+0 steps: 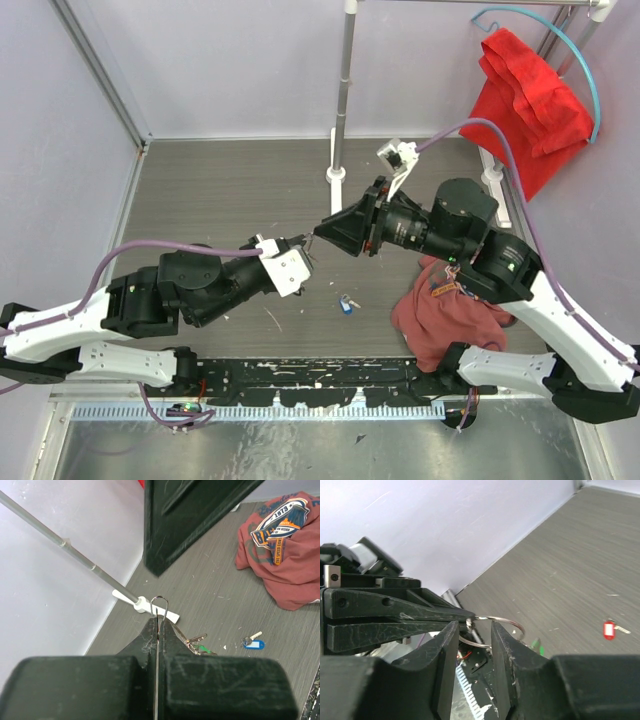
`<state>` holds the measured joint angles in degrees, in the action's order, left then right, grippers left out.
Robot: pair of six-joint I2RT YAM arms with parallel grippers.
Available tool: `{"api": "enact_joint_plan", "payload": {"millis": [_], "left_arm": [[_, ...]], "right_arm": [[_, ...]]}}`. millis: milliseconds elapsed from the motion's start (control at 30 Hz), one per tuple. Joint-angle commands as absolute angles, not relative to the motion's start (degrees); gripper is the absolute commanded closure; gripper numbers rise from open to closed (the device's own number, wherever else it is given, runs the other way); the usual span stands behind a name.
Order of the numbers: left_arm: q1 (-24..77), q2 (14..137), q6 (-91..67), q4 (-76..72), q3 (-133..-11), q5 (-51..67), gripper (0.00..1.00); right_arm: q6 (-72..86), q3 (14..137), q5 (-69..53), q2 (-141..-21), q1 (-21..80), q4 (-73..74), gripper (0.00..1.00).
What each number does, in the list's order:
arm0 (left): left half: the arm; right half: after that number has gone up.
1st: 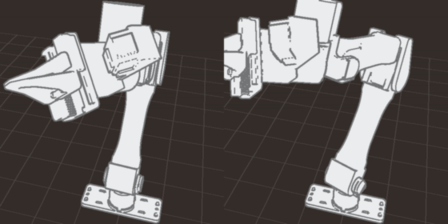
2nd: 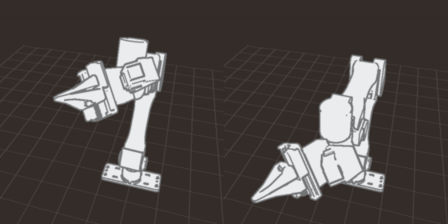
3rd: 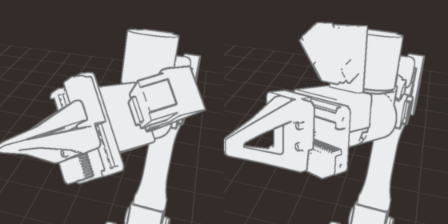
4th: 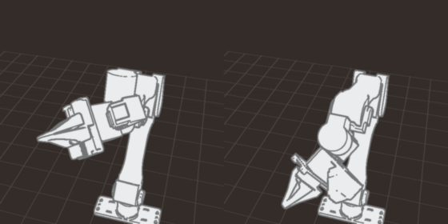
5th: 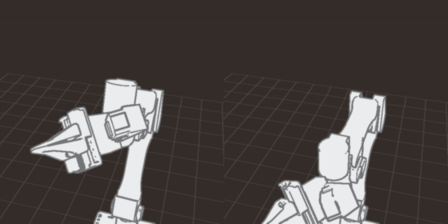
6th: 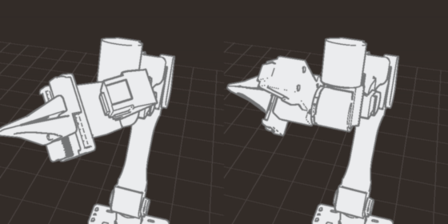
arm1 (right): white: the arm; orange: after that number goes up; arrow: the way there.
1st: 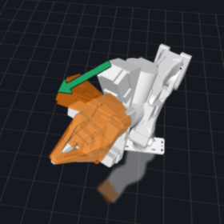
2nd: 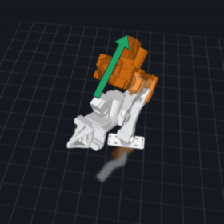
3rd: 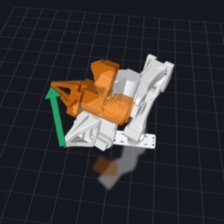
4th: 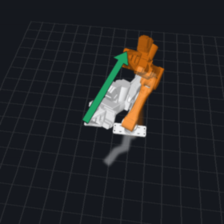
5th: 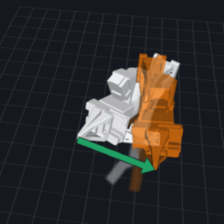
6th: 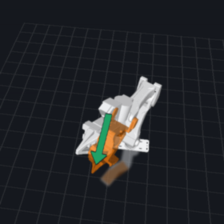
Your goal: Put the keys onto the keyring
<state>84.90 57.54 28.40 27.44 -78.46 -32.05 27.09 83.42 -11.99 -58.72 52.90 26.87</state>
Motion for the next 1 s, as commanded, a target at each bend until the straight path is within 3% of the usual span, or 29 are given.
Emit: {"api": "enact_joint_plan", "payload": {"millis": [0, 267, 400, 600, 967], "left_arm": [[85.04, 56.96, 29.17, 26.43, -79.83, -33.71, 1.00], [84.97, 56.87, 29.35, 27.29, -79.50, -35.28, 1.00], [85.08, 56.61, 29.41, 27.02, -79.11, -36.05, 1.00], [85.01, 56.53, 29.09, 27.17, -78.89, -36.45, 1.00], [85.03, 55.80, 28.23, 28.74, -79.62, -36.91, 1.00]], "right_arm": [[25.05, 85.80, 0.32, -55.37, 53.09, 31.24, 0.61], [28.71, 81.84, 13.01, -58.49, 53.09, 48.31, 0.58], [30.45, 73.76, 15.99, -60.29, 52.96, 51.35, 0.56], [22.54, 65.27, 6.48, -67.74, 52.43, 47.75, 0.55], [10.99, 61.24, -1.26, -85.85, 50.26, 39.30, 0.58]]}}
